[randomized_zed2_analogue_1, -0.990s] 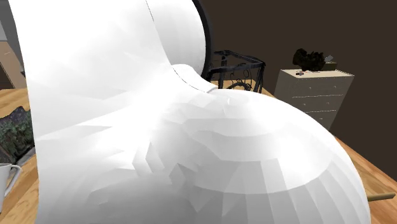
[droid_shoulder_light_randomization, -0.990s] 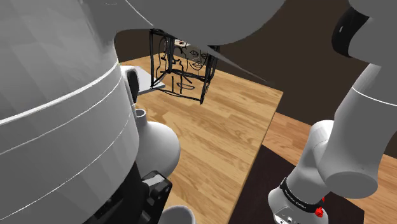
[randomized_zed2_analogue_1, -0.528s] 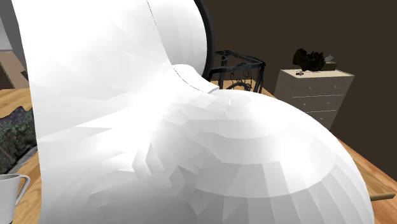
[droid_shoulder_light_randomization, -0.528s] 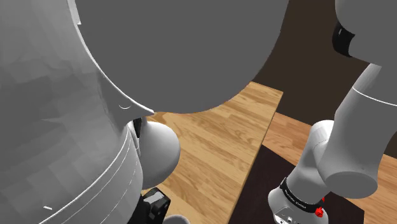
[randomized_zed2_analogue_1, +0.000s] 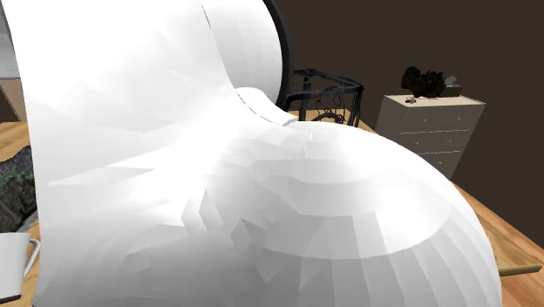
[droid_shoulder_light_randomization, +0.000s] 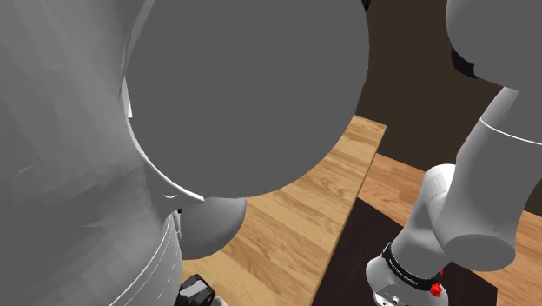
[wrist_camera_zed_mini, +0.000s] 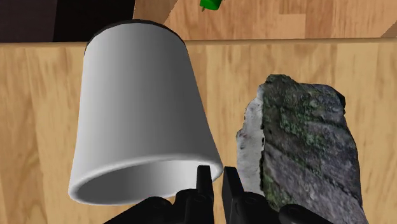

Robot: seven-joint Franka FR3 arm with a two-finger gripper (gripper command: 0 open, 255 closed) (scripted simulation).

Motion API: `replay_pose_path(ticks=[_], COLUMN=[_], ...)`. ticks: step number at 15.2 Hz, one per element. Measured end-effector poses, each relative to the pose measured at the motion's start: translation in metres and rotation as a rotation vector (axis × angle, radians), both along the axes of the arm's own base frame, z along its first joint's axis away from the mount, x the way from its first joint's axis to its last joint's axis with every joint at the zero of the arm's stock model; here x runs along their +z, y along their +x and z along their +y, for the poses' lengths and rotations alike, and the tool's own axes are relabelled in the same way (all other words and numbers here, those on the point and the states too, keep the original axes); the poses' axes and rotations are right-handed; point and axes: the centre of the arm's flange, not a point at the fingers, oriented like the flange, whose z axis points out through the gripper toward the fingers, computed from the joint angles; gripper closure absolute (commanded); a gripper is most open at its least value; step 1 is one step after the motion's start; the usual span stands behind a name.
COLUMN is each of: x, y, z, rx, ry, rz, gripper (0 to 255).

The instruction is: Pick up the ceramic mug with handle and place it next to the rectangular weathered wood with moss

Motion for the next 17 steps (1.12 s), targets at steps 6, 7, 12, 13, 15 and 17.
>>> replay_pose_path(ticks=[6, 7, 12, 13, 15, 17], x=[-0.008, -0.010, 0.002, 0.013, 0.030, 0.034], y=[-0.003, -0.004, -0.002, -0.001, -0.001, -0.001], z=[0.001, 0.001, -0.007, -0.007, -0.007, -0.006], rx=[0.003, 0.004, 0.006, 0.006, 0.006, 0.006], ry=[-0.054, -0.066, -0.077, -0.077, -0.077, -0.078], rz=[0.018, 0.021, 0.027, 0.027, 0.027, 0.027], gripper=[0, 0, 0, 0, 0, 0])
